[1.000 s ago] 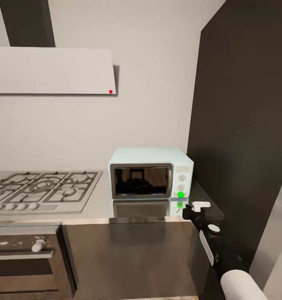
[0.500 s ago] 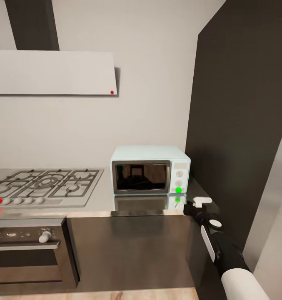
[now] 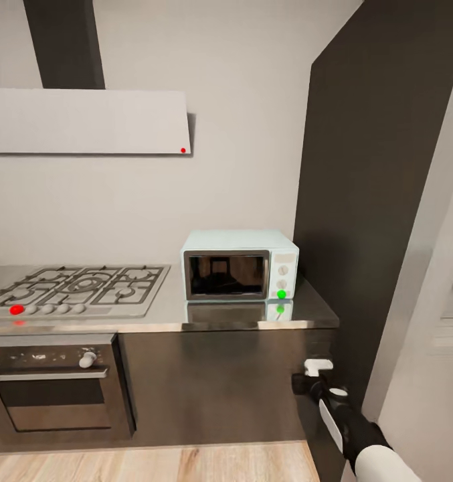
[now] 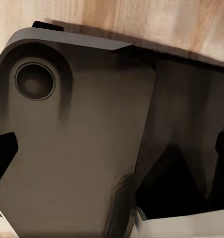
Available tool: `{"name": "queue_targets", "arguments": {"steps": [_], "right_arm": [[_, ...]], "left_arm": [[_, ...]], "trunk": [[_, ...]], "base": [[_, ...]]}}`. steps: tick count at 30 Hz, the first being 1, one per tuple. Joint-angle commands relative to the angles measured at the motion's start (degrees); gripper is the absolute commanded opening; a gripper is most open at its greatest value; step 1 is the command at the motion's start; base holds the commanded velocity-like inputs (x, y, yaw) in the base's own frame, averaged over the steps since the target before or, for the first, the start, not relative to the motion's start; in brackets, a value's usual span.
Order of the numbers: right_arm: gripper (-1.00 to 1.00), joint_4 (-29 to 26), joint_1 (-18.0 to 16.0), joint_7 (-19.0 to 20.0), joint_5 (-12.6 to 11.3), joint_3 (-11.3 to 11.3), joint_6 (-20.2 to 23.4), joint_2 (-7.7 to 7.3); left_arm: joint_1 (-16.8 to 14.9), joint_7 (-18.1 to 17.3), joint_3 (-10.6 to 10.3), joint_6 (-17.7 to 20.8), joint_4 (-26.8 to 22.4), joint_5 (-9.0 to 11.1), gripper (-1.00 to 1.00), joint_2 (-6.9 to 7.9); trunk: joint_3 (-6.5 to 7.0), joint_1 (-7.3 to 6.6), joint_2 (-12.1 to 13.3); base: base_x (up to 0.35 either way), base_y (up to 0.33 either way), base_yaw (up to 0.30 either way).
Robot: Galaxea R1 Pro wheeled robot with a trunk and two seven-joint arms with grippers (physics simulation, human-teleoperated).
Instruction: In the kitchen, take the popcorn bag from the countertop, put it into the microwave, and heat it until the popcorn is cooked so the cooked popcorn ends up inside the bag.
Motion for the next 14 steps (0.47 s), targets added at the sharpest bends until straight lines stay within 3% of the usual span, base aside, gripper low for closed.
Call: {"name": "queue_targets", "arguments": {"steps": [1, 2, 5, 8, 11, 14], "right_arm": [[-1.0, 2.14, -0.04, 0.51, 0.78, -0.38, 0.25, -0.31], [-1.0, 3.26, -0.04, 0.53, 0.82, -0.34, 0.24, -0.44], [-1.0, 13.45, -0.04, 0.49, 1.05, 0.15, 0.3, -0.72], [-1.0, 23.2, -0.04, 0.17, 4.57, 0.24, 0.21, -0.73], [-1.0, 31.29, -0.04, 0.13, 6.04, 0.25, -1.21, -0.68], [-1.0, 33.35, 2.44, 0.04, 6.28, 0.25, -2.63, -0.67]], "left_arm": [[-0.05, -0.04, -0.48, -0.09, -0.1, 0.62, 1.0, 0.05], [-0.05, -0.04, -0.48, -0.09, -0.1, 0.62, 1.0, 0.05], [-0.05, 0.01, -0.41, -0.11, -0.1, 0.55, 1.0, 0.06], [-0.07, -0.03, -0.33, -0.34, -0.1, 0.46, 1.0, 0.63], [-0.13, -0.03, -0.31, -0.5, -0.1, 0.6, 1.0, 1.56], [-0.23, 0.03, -0.24, -0.33, -0.03, 2.26, 1.0, 2.83]], "trunk": [[-0.07, 0.0, -0.05], [-0.07, 0.0, -0.05], [-0.07, 0.0, -0.05], [-0.07, 0.0, -0.05], [-0.07, 0.0, -0.05], [-0.07, 0.0, -0.05]], "base": [[-0.002, 0.0, 0.0], [-0.001, 0.0, 0.0], [0.0, 0.0, 0.0], [0.0, 0.0, 0.0], [0.0, 0.0, 0.0], [0.0, 0.0, 0.0]]}}
